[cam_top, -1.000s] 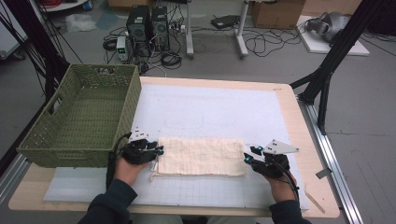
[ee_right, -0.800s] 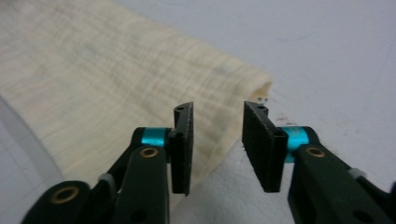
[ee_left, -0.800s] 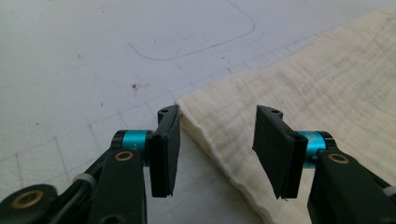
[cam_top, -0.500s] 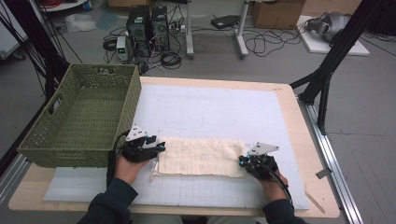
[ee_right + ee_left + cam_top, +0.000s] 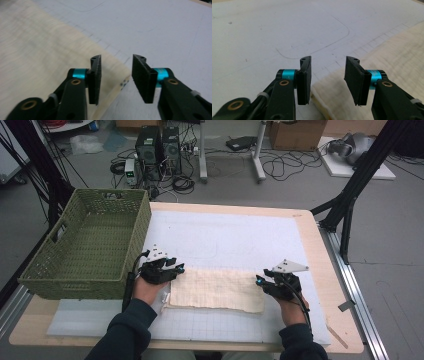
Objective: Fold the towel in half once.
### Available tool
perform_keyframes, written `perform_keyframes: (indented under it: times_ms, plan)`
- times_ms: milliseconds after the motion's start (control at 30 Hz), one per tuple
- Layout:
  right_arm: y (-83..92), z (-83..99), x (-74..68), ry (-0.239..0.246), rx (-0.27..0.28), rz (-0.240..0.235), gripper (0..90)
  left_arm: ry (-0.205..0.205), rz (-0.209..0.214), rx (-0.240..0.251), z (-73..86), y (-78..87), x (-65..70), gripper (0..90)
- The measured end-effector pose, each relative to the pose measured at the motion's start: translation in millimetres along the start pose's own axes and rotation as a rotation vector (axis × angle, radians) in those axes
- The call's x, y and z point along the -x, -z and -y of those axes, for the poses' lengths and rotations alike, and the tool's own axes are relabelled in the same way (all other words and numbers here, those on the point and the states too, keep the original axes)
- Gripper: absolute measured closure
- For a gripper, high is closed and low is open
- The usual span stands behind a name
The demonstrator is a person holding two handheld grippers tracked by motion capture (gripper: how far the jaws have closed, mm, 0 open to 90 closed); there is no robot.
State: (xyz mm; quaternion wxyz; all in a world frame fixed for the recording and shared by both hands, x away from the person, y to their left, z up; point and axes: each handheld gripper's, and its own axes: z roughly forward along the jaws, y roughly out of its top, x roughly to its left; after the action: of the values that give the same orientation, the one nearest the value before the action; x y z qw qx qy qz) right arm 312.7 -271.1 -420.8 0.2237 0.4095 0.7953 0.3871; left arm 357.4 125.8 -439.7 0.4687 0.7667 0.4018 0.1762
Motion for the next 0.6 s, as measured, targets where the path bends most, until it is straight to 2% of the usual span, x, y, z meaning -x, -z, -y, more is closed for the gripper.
perform_keyframes:
  times_ms: [33, 200, 233, 300, 333, 400, 433, 467, 500, 567, 600]
  plan:
    - [-6.0, -1.3, 3.2, -0.006, -0.004, 0.005, 55.9, 0.001, -0.006, 0.003, -0.3, -3.2, -1.0, 55.9]
    - [-30.2, -1.9, 13.1, -0.031, -0.066, 0.024, 52.7, 0.031, -0.015, -0.069, 2.0, -16.6, -7.6, 51.4]
    - [-33.3, -0.8, 14.4, -0.041, -0.084, 0.012, 53.0, 0.042, -0.014, -0.077, 2.4, -17.4, -8.5, 50.4]
    - [-37.8, 1.5, 15.3, -0.040, -0.113, -0.015, 56.8, 0.037, -0.001, -0.085, 2.4, -16.4, -8.5, 51.1]
    - [-37.3, 1.9, 15.0, -0.042, -0.112, -0.025, 59.9, 0.038, 0.009, -0.105, 3.4, -16.7, -8.2, 52.6]
    - [-35.5, 2.6, 15.0, -0.046, -0.122, -0.050, 68.2, 0.017, -0.002, -0.123, 3.8, -15.3, -7.1, 56.9]
    - [-34.4, 3.3, 15.6, -0.053, -0.126, -0.068, 76.0, -0.001, -0.014, -0.133, 3.5, -13.8, -6.8, 65.3]
    - [-33.5, 4.0, 15.7, -0.050, -0.126, -0.078, 80.3, 0.019, 0.023, -0.143, 3.7, -11.8, -9.3, 75.0]
    - [-32.1, 4.5, 15.3, -0.047, -0.129, -0.077, 84.3, 0.036, 0.033, -0.141, 4.5, -10.9, -9.6, 85.8]
    - [-29.5, 4.9, 13.8, -0.028, -0.130, -0.063, 85.9, 0.013, 0.015, -0.134, 5.2, -7.5, -8.5, 86.9]
    - [-28.6, 5.1, 12.7, -0.010, -0.124, -0.049, 86.2, 0.018, 0.009, -0.123, 5.0, -5.9, -8.4, 87.0]
